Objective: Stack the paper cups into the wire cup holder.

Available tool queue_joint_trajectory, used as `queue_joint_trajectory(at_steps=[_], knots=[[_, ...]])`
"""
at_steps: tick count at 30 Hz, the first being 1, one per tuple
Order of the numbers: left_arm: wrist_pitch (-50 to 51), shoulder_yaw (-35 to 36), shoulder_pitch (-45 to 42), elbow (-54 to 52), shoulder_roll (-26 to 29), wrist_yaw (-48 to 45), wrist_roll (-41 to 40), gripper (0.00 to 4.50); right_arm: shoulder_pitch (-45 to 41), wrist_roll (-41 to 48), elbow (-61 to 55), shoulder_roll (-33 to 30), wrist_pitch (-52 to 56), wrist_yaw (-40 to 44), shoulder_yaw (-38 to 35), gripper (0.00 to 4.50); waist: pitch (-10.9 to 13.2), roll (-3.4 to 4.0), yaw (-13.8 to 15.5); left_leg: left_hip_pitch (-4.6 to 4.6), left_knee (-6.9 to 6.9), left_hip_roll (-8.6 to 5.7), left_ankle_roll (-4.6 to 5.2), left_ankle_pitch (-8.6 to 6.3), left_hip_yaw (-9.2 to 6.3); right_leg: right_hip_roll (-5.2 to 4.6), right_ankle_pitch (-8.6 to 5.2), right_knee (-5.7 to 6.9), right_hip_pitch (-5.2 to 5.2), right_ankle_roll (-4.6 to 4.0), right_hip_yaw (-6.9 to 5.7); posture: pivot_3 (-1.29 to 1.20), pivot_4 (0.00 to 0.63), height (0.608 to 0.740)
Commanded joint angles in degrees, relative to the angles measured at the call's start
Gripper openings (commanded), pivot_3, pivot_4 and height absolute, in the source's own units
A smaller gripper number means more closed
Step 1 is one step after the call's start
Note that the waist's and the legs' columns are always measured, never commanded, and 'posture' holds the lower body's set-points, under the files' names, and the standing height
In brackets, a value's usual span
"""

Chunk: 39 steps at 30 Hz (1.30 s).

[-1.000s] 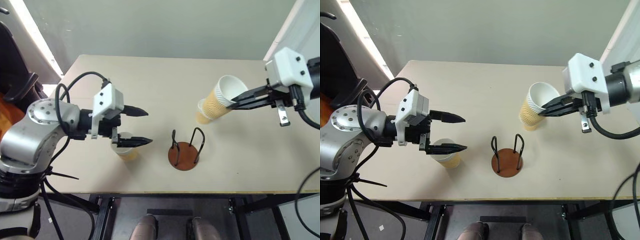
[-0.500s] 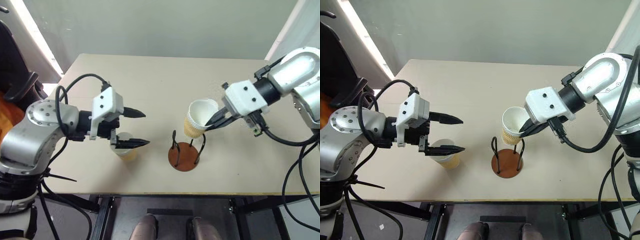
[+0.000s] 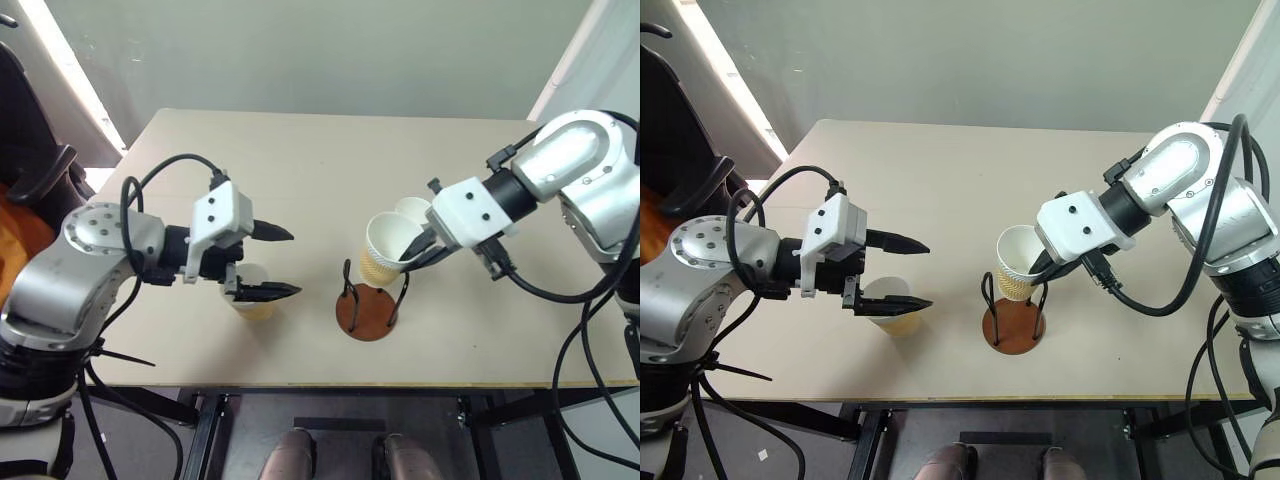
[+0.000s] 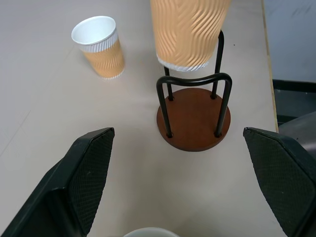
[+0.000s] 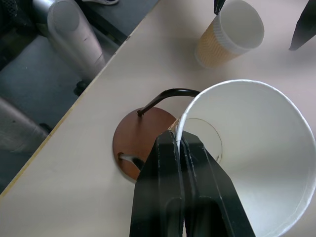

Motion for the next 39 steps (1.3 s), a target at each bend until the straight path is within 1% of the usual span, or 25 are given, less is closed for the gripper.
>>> queue_joint_trajectory(at_steps=[1, 4, 7, 9, 10, 11, 13, 14, 16, 17, 18, 20, 24, 27, 31, 32, 33, 34, 37, 38, 39], knots=[[-1.0, 0.5, -1.4, -0.6, 0.2, 0.0, 0.4, 4.50, -1.0, 0.0, -0.1, 0.4, 0.9, 0.3, -0.7, 1.29, 0.0, 0.00, 0.0, 0.00, 0.00, 0.00, 0.00, 0.00, 0.00, 0.00, 0.00, 0.00, 0.00, 0.00, 0.00, 0.00, 0.150, 0.740], [-1.9, -0.2, -2.3, 0.5, -0.4, 1.1, 1.9, 4.50, -1.1, -1.4, 1.3, 1.5, 1.3, 0.3, -1.6, 2.27, 0.0, 0.00, 0.0, 0.00, 0.00, 0.00, -0.01, -0.01, 0.00, 0.00, 0.00, -0.01, 0.00, 0.00, 0.00, 0.00, 0.150, 0.740], [-4.3, -1.6, -5.3, 4.5, -3.4, 6.0, 6.5, 4.50, -2.5, -4.0, 5.6, 2.6, 0.9, -0.3, -3.1, 3.23, 0.0, 0.00, 0.1, 0.00, 0.00, 0.00, -0.02, 0.00, -0.01, 0.00, 0.01, 0.00, 0.01, -0.01, -0.01, 0.00, 0.150, 0.740], [-4.7, -2.8, -8.1, 8.0, -6.5, 10.0, 9.5, 4.50, -4.4, -8.2, 13.5, 3.6, 0.0, -2.8, -3.3, 3.88, 0.0, 0.00, 0.2, 0.00, 0.02, 0.00, -0.05, 0.07, -0.02, -0.01, 0.09, 0.00, 0.01, -0.11, -0.01, 0.00, 0.150, 0.740], [-5.4, -3.2, -9.0, 9.1, -7.6, 11.0, 10.6, 4.50, -5.3, -11.6, 19.0, 3.9, -2.6, -4.5, -2.6, 4.23, 0.0, 0.00, 0.2, -0.01, 0.02, 0.00, -0.07, 0.12, -0.03, -0.02, 0.17, -0.03, -0.02, -0.21, -0.01, 0.00, 0.150, 0.740], [-5.9, -3.6, -9.6, 9.8, -8.6, 11.7, 11.4, 4.50, -6.2, -14.5, 24.1, 4.4, -5.2, -5.8, -1.8, 4.47, 0.0, 0.00, 0.2, -0.01, 0.02, 0.00, -0.09, 0.16, -0.04, -0.03, 0.24, -0.05, -0.02, -0.29, -0.01, 0.00, 0.150, 0.740], [-6.8, -4.0, -10.6, 11.3, -10.3, 13.5, 13.1, 4.50, -7.6, -17.8, 33.3, 6.1, -9.0, -7.4, -1.2, 4.47, 0.0, 0.00, 0.2, -0.01, 0.02, -0.02, -0.08, 0.18, -0.06, -0.06, 0.33, -0.09, -0.02, -0.29, 0.00, 0.00, 0.150, 0.740], [-7.6, -4.3, -11.0, 12.4, -11.4, 14.9, 14.3, 4.50, -8.8, -20.1, 39.5, 8.0, -10.5, -10.2, -0.8, 4.47, 0.0, 0.00, 0.2, 0.01, 0.03, -0.03, -0.08, 0.18, -0.06, -0.06, 0.35, -0.08, -0.01, -0.26, 0.01, 0.00, 0.150, 0.740], [-8.6, -4.7, -11.4, 13.6, -12.7, 16.3, 15.9, 4.50, -10.4, -23.4, 48.1, 10.7, -13.6, -13.4, -0.6, 4.47, 0.0, 0.00, 0.2, 0.01, -0.01, -0.02, -0.12, 0.21, -0.06, -0.06, 0.40, -0.04, -0.07, -0.16, 0.02, 0.00, 0.150, 0.740], [-8.7, -4.7, -11.3, 13.7, -13.0, 16.5, 16.1, 4.50, -11.0, -24.7, 51.0, 11.6, -15.5, -14.2, -0.6, 4.47, 0.0, 0.01, 0.2, 0.01, -0.03, 0.01, -0.13, 0.22, -0.06, -0.05, 0.58, 0.00, -0.12, 0.14, 0.02, 0.00, 0.150, 0.740], [-8.5, -4.6, -11.0, 13.3, -13.1, 16.2, 16.1, 4.50, -11.5, -26.1, 53.9, 12.7, -16.9, -15.2, -0.5, 4.47, 0.0, 0.01, 0.1, -0.01, -0.10, 0.01, -0.14, 0.23, -0.06, -0.04, 0.64, 0.01, -0.18, 0.25, 0.01, 0.00, 0.150, 0.740], [-8.0, -4.2, -10.5, 12.6, -13.3, 16.1, 15.8, 4.50, -12.4, -28.7, 59.4, 14.9, -19.1, -17.4, -0.3, 4.47, 0.0, 0.02, 0.1, -0.05, -0.28, 0.04, -0.23, 0.24, -0.03, -0.03, 0.68, 0.02, -0.34, 0.31, 0.01, 0.00, 0.150, 0.740], [-7.5, -3.7, -9.7, 11.7, -13.3, 16.9, 15.9, 4.50, -13.4, -32.6, 66.7, 17.9, -22.5, -19.9, -0.1, 4.47, 0.0, 0.02, 0.1, -0.06, -0.65, 0.08, -0.40, 0.30, 0.00, -0.02, 0.65, -0.03, -0.48, 0.26, -0.01, 0.00, 0.150, 0.740], [-6.9, -3.5, -9.2, 11.2, -13.0, 17.6, 16.1, 4.50, -13.6, -34.3, 70.5, 19.9, -24.0, -21.0, -0.6, 3.93, 0.0, 0.02, 0.2, -0.07, -0.80, 0.09, -0.50, 0.33, 0.00, -0.02, 0.62, -0.07, -0.52, 0.22, -0.02, 0.00, 0.150, 0.740], [-5.9, -2.6, -8.0, 9.5, -11.9, 17.0, 15.3, 4.50, -13.8, -36.3, 72.9, 21.2, -25.9, -22.0, -0.9, 2.48, 0.0, 0.02, 0.1, -0.10, -0.81, 0.09, -0.60, 0.34, 0.01, -0.03, 0.61, -0.07, -0.52, 0.20, -0.04, 0.00, 0.150, 0.740], [-5.8, -2.4, -7.7, 9.1, -11.6, 16.6, 14.9, 4.50, -13.7, -36.6, 73.2, 21.4, -26.2, -22.0, -1.0, 2.18, 0.0, 0.02, 0.2, -0.11, -0.81, 0.09, -0.60, 0.34, 0.01, -0.03, 0.61, -0.07, -0.52, 0.20, -0.04, 0.00, 0.150, 0.740], [-5.5, -2.2, -7.6, 8.8, -11.4, 16.2, 14.4, 4.50, -13.7, -36.8, 73.4, 21.6, -26.5, -21.8, -1.2, 1.66, 0.0, 0.02, 0.2, -0.11, -0.80, 0.09, -0.61, 0.33, 0.01, -0.03, 0.61, -0.08, -0.52, 0.20, -0.04, 0.00, 0.150, 0.740], [-5.3, -2.1, -7.6, 8.6, -11.3, 15.8, 14.0, 4.50, -13.8, -36.9, 73.6, 21.7, -26.7, -21.7, -1.3, 1.41, 0.0, 0.02, 0.2, -0.10, -0.80, 0.09, -0.62, 0.33, 0.01, -0.03, 0.61, -0.07, -0.52, 0.19, -0.04, 0.00, 0.150, 0.740], [-5.2, -1.4, -7.9, 8.2, -11.2, 14.7, 12.7, 4.50, -14.5, -36.8, 73.3, 21.6, -27.3, -21.3, -2.1, 0.32, 0.0, 0.02, 0.2, -0.09, -0.80, 0.10, -0.60, 0.33, 0.00, -0.03, 0.60, -0.03, -0.52, 0.18, -0.05, 0.00, 0.150, 0.740], [-5.1, -1.1, -8.1, 8.3, -11.4, 14.7, 12.4, 4.50, -15.0, -36.5, 73.0, 21.3, -27.6, -20.7, -2.5, 0.03, 0.0, 0.03, 0.2, -0.09, -0.81, 0.10, -0.60, 0.34, 0.00, -0.03, 0.60, -0.03, -0.52, 0.18, -0.06, 0.00, 0.150, 0.740], [-5.0, -1.0, -8.3, 8.3, -11.4, 14.6, 12.2, 4.50, -15.6, -35.9, 72.4, 20.9, -27.8, -19.6, -3.1, 0.03, 0.0, 0.03, 0.2, -0.09, -0.80, 0.10, -0.61, 0.35, 0.00, -0.03, 0.61, -0.01, -0.52, 0.18, -0.06, 0.00, 0.150, 0.740]])
